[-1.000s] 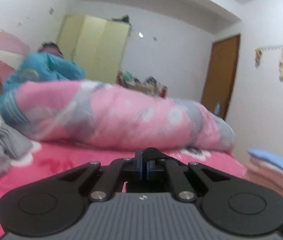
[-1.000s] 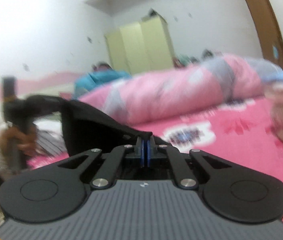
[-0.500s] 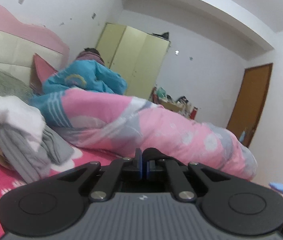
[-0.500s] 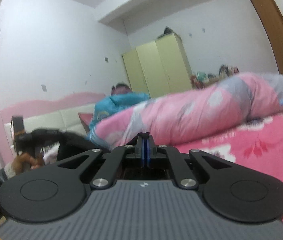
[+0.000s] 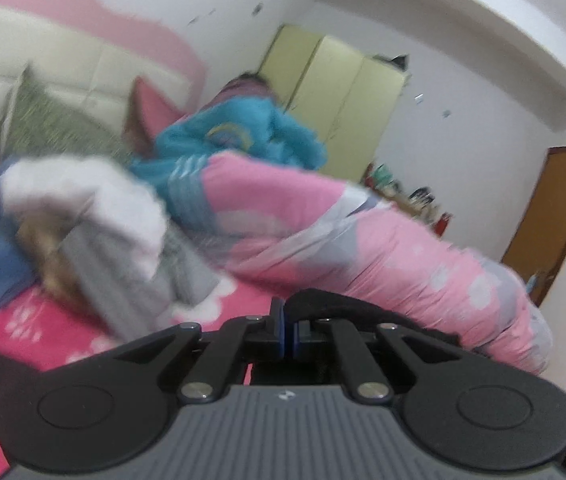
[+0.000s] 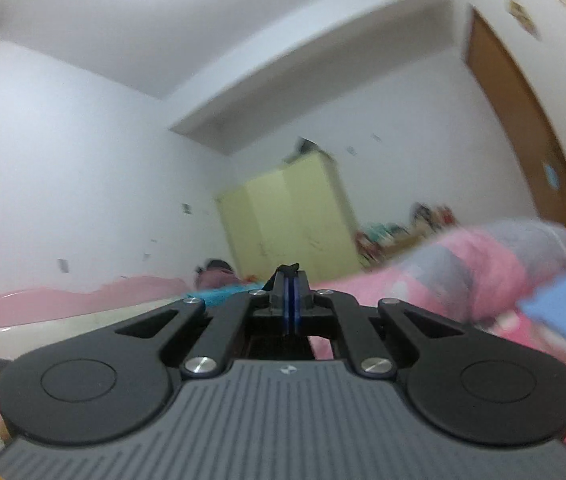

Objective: Fold clothes

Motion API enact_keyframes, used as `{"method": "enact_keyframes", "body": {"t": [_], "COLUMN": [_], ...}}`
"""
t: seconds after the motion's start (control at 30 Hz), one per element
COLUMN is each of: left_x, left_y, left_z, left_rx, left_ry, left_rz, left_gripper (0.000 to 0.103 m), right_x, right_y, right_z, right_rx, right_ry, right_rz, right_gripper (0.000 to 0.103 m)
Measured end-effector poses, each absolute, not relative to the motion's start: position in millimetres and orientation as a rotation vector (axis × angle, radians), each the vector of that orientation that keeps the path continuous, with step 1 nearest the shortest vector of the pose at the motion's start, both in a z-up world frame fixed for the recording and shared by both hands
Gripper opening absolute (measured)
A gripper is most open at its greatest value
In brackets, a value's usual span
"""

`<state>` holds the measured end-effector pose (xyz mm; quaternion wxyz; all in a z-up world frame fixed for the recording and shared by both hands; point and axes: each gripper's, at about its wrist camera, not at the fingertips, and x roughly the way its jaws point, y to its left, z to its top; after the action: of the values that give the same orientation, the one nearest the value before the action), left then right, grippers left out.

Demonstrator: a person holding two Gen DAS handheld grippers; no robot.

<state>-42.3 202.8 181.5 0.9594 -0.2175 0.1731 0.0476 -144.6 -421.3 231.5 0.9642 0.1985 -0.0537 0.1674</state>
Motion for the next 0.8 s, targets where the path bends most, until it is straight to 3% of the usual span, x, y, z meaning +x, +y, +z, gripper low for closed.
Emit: {"method": "enact_keyframes", "body": {"t": [0.2, 0.27, 0.33, 0.57, 0.67, 0.8], "left_x": [-34.2, -35.9, -43.5, -83.5, -95.0, -105.5], "left_y": [219.6, 222.5, 226.5, 250.0, 252.2, 250.8], "left_z": [104.3, 86.0, 75.7, 77.1, 78.9, 83.4], "left_rx": [-0.438, -0.431, -0.422, -0.407, -0.414, -0.435], "left_ry": [0.599, 0.668, 0.697, 0.661, 0.636, 0.571], "left_rz": [0.101, 0.101, 0.111, 0.152, 0.14, 0.095], "left_gripper": [0.006, 0.011, 0.022, 0.033, 0.042, 0.064], "right_x": [-144.7, -138.6, -139.7, -168.0, -169.2, -149.1], "right_y": [-442.4, -441.7, -440.9, -458.8, -469.5, -459.7], "right_z": [109.4, 75.3, 53.6, 49.6, 61.2, 87.5], "right_rx": [0.491, 0.475, 0.491, 0.465, 0.423, 0.343], "right_ry": [0.261, 0.393, 0.476, 0.532, 0.525, 0.494], "right_rz": [0.145, 0.096, 0.081, 0.007, -0.055, -0.004], "right_gripper": [0.0, 0.001, 0.001, 0.004, 0.005, 0.006]}}
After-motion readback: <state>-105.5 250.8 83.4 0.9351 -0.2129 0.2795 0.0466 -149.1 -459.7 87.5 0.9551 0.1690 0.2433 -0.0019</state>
